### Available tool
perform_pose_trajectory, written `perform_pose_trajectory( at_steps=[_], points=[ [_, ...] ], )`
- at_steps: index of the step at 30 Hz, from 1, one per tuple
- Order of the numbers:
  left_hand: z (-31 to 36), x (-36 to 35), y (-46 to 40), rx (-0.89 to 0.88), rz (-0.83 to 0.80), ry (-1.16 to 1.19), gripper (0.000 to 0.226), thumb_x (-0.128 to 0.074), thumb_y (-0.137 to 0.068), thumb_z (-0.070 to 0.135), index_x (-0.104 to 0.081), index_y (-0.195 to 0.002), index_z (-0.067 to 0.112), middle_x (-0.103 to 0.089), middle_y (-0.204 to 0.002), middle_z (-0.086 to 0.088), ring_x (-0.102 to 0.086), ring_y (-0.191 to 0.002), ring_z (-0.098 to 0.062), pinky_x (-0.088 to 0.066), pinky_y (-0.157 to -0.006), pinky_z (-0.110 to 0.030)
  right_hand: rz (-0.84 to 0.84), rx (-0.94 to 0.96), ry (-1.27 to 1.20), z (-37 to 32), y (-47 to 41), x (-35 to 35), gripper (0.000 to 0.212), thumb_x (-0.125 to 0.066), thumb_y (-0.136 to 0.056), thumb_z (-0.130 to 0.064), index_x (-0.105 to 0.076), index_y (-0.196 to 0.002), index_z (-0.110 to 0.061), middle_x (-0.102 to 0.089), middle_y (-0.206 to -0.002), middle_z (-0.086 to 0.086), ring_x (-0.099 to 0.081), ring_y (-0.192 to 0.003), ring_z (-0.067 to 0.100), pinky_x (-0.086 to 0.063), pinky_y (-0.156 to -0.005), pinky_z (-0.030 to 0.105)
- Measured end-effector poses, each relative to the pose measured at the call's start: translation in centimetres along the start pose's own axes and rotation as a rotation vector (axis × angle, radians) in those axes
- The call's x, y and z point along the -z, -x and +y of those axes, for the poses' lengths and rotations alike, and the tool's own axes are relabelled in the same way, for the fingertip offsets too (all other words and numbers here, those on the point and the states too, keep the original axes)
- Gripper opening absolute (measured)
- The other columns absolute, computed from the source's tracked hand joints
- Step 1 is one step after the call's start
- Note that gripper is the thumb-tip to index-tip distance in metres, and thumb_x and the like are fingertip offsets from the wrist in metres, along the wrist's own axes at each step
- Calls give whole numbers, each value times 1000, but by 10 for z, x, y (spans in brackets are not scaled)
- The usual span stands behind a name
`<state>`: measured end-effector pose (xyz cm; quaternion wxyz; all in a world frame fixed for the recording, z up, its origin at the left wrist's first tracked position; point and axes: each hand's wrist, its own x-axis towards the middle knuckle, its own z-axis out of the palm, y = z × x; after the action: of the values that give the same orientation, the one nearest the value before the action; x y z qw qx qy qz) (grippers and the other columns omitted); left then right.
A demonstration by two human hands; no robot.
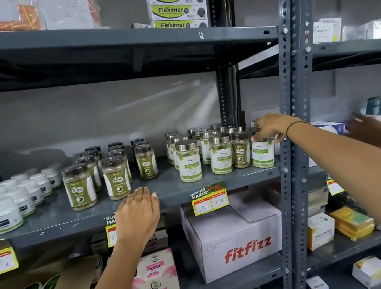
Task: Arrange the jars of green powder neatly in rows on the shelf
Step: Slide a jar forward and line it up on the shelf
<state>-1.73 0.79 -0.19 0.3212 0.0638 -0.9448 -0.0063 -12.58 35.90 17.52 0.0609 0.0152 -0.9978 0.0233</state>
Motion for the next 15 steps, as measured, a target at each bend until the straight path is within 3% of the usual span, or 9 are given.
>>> perform_pose_trajectory(
  at_steps=[2, 4, 7, 10, 15],
  points=[
    [0, 0, 0, 3, -6, 2, 55, -26, -94, 37, -64, -117, 4, -67, -119, -13, -61, -113, -25, -46, -97, -39, 18, -7, 109, -3, 3, 3, 68, -59, -90, -52, -47, -141, -10, -56, -135, 11, -58, -112, 28, -52, -83, 37],
    [0, 0, 0, 1, -7, 1, 56, -26, -94, 38, -64, -118, 5, -67, -119, -13, -60, -114, -25, -46, -98, -39, 119, 16, 232, -6, 3, 7, 65, -55, -88, -59, -49, -137, -17, -58, -131, 9, -56, -116, 31, -50, -89, 43],
    [0, 0, 0, 1, -5, 1, 56, -26, -94, 37, -64, -118, 4, -67, -119, -14, -61, -113, -26, -47, -97, -40, 231, 117, 221, -10, -4, 11, 65, -56, -88, -58, -47, -141, -22, -55, -136, 9, -51, -125, 33, -48, -96, 49],
    [0, 0, 0, 2, 0, -3, 55, -27, -94, 37, -64, -117, 4, -68, -118, -14, -61, -112, -26, -47, -96, -40, 149, 250, 106, -17, -12, 10, 69, -60, -89, -50, -39, -148, -20, -46, -148, 11, -44, -133, 31, -41, -105, 45],
    [-1, -3, -1, 7, 9, -2, 57, -26, -93, 38, -66, -115, 4, -68, -117, -14, -62, -111, -25, -48, -95, -40, 52, 246, 125, -27, -26, 3, 73, -60, -88, -55, -39, -148, -20, -50, -147, 6, -47, -132, 27, -34, -110, 41]
  ],
)
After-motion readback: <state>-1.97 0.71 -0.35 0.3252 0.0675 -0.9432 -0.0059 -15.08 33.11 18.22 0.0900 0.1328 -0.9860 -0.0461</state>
